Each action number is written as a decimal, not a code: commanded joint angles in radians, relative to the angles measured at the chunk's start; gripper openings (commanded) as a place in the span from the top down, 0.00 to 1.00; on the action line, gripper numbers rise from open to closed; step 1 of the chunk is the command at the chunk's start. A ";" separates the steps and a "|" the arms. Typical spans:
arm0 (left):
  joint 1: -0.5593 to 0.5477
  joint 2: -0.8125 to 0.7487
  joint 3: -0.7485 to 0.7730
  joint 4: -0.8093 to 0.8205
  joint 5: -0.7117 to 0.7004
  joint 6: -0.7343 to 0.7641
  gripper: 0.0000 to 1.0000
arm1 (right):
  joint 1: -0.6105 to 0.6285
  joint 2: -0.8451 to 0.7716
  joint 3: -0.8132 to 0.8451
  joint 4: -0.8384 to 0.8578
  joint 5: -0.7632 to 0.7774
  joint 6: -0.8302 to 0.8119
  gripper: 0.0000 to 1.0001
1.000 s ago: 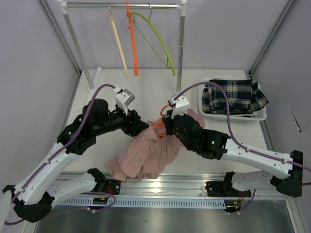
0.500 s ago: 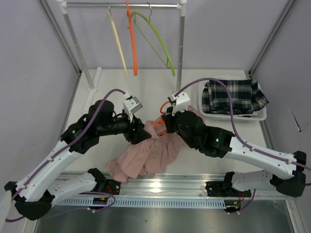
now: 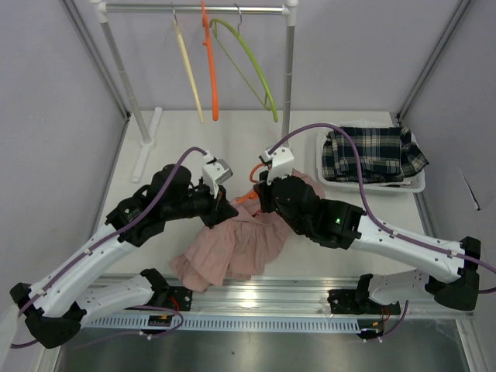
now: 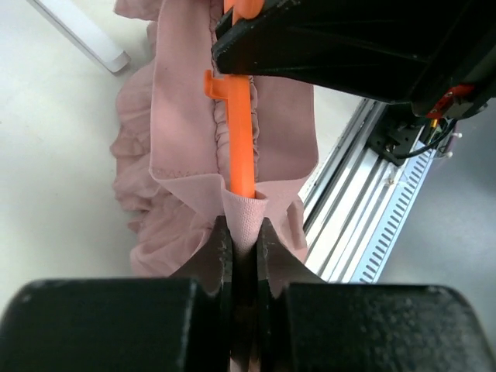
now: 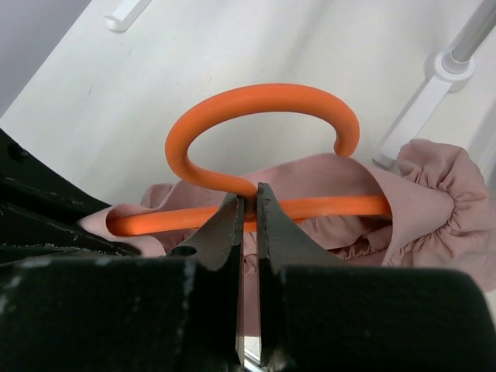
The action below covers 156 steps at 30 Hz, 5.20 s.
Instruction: Place the skirt on the hanger
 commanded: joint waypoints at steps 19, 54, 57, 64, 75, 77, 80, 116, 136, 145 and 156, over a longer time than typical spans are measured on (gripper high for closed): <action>0.047 -0.149 0.003 -0.196 -0.511 -0.219 1.00 | -0.126 -0.008 0.102 0.010 -0.069 0.044 0.13; 0.827 0.424 0.731 0.054 -0.215 -0.035 1.00 | -0.433 -0.162 0.070 -0.074 -0.517 0.039 0.12; 0.828 0.521 0.921 -0.004 -0.266 -0.002 1.00 | -0.441 -0.143 0.087 -0.073 -0.547 0.039 0.12; 0.831 0.676 1.153 -0.024 -0.300 -0.031 1.00 | -0.447 -0.122 0.104 -0.054 -0.576 0.038 0.12; 0.840 0.797 1.240 0.058 -0.320 -0.081 1.00 | -0.458 -0.117 0.105 -0.063 -0.583 0.033 0.12; 0.845 0.815 1.240 0.075 -0.313 -0.086 1.00 | -0.459 -0.120 0.102 -0.065 -0.579 0.032 0.12; 0.856 0.829 1.239 0.080 -0.274 -0.100 1.00 | -0.461 -0.123 0.095 -0.063 -0.573 0.032 0.12; 0.900 0.886 1.222 0.170 -0.198 -0.288 1.00 | -0.464 -0.148 0.041 -0.045 -0.553 0.045 0.13; 0.900 0.737 1.067 0.192 -0.205 -0.249 0.52 | -0.466 -0.162 0.023 -0.048 -0.545 0.050 0.13; 0.900 0.644 1.020 0.155 -0.177 -0.187 0.41 | -0.472 -0.142 0.044 -0.085 -0.528 0.038 0.13; 0.896 0.386 0.753 0.242 -0.021 -0.236 0.38 | -0.614 -0.055 0.110 -0.214 -0.432 0.045 0.12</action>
